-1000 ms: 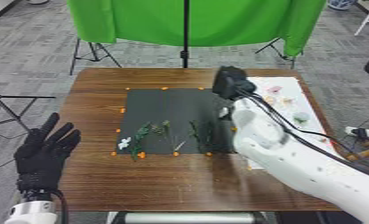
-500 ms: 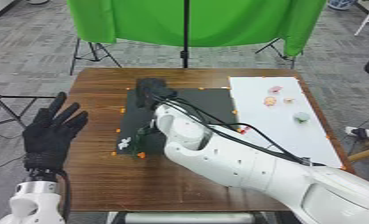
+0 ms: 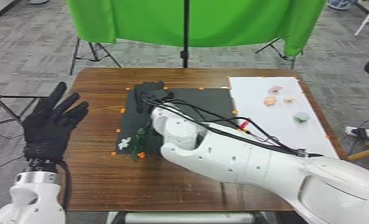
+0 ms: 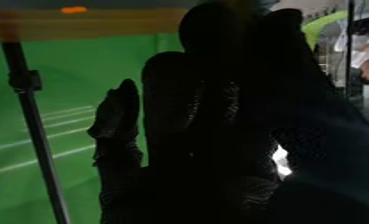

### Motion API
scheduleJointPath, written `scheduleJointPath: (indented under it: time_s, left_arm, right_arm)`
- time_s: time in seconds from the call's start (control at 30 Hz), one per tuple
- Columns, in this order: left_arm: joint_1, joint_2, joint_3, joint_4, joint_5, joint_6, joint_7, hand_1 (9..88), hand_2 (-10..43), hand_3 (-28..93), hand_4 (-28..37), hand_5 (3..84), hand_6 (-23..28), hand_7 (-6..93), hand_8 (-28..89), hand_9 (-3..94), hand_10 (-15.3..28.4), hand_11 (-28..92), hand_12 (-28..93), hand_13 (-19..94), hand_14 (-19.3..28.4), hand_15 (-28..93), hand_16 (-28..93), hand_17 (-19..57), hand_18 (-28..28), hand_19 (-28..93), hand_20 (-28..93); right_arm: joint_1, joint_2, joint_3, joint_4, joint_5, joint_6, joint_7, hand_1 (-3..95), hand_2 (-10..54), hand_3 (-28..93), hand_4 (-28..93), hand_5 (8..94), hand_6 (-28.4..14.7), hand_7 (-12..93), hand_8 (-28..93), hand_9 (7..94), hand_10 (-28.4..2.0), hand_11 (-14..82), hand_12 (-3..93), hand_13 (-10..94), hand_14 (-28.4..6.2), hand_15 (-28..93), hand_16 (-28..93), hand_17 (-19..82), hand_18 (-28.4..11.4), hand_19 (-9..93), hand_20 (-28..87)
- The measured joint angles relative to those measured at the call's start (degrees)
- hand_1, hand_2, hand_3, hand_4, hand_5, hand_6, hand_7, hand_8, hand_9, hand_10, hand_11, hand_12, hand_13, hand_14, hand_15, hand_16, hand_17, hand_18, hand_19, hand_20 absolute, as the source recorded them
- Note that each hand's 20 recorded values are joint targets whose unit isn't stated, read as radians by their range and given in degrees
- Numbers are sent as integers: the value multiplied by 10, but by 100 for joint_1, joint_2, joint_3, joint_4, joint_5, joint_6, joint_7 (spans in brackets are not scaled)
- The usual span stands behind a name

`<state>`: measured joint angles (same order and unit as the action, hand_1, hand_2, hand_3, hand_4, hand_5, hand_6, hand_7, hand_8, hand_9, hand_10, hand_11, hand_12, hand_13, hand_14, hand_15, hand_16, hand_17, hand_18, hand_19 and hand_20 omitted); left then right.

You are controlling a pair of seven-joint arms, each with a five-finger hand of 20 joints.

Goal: Arrange flowers

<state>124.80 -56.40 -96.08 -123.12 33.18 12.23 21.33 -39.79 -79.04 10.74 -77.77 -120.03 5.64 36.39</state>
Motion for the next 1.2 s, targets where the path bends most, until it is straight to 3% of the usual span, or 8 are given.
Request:
scheduleJointPath:
  time_s: [0.27, 0.57, 0.7, 0.83, 0.97, 1.13, 1.2]
  left_arm:
    - [7, 38, 18, 38, -21, -15, 42, 164, 101, 770, -283, 346, 80, 41, -60, 318, 191, 104, 165, 204, 271, 459, -47, -87, 284, 521, 167]
    - [39, 28, 12, 41, -11, -27, 15, 169, 101, 775, -283, 351, 82, 71, -76, 324, 198, 183, 133, 205, 275, 531, -84, -84, 284, 529, 177]
    - [144, -58, -65, 9, 8, -25, -78, 169, 100, 776, -283, 354, 81, 86, -83, 328, 202, 222, 125, 205, 277, 556, -96, -84, 284, 532, 179]
    - [315, -224, -181, -57, 30, -15, -168, 170, 100, 775, -283, 355, 81, 93, -87, 329, 203, 234, 114, 206, 279, 567, -105, -84, 284, 534, 181]
    - [522, -347, -212, -110, 27, -3, -154, 169, 99, 776, -283, 355, 81, 95, -89, 329, 203, 239, 111, 206, 280, 571, -108, -84, 284, 535, 181]
    - [848, -357, -190, -161, -20, 20, 59, 167, 98, 777, -283, 353, 80, 96, -90, 329, 203, 242, 109, 206, 280, 572, -110, -83, 284, 535, 182]
    - [935, -367, -190, -171, -21, 28, 84, 165, 97, 777, -283, 353, 79, 95, -90, 329, 204, 242, 108, 206, 280, 572, -111, -84, 284, 536, 182]
  right_arm:
    - [11, 15, -83, -25, 49, -396, 46, 482, -95, 610, -283, 698, 62, 143, -74, 797, -85, 392, 223, 670, -57, 739, 235, 210, -205, 832, 542]
    - [-102, 52, 79, -76, 33, -543, 89, 447, -95, 640, -283, 701, 59, 144, -122, 791, -95, 411, 198, 659, -67, 758, 220, 205, -212, 831, 548]
    - [-187, 85, 271, -170, 76, -463, 74, 432, -95, 630, -283, 697, 54, 144, -132, 795, -99, 413, 197, 660, -74, 766, 218, 207, -216, 833, 548]
    - [-208, 134, 417, -349, 451, 102, 123, 420, -95, 619, -283, 687, 41, 138, -130, 794, -103, 415, 197, 658, -82, 772, 217, 213, -223, 841, 547]
    - [-239, 269, 697, -792, 686, 641, 252, 398, -95, 643, -283, 636, 22, 133, -125, 760, -109, 402, 187, 628, -92, 767, 204, 200, -228, 831, 536]
    - [-414, 833, 1269, -1883, 789, 690, 312, 362, -95, 689, -283, 592, 14, 137, -125, 691, -134, 344, 161, 578, -106, 725, 165, 169, -222, 777, 500]
    - [-626, 1128, 1693, -2313, 910, 633, 287, 353, -95, 704, -283, 583, 13, 141, -126, 677, -138, 331, 157, 563, -111, 719, 157, 163, -219, 772, 492]
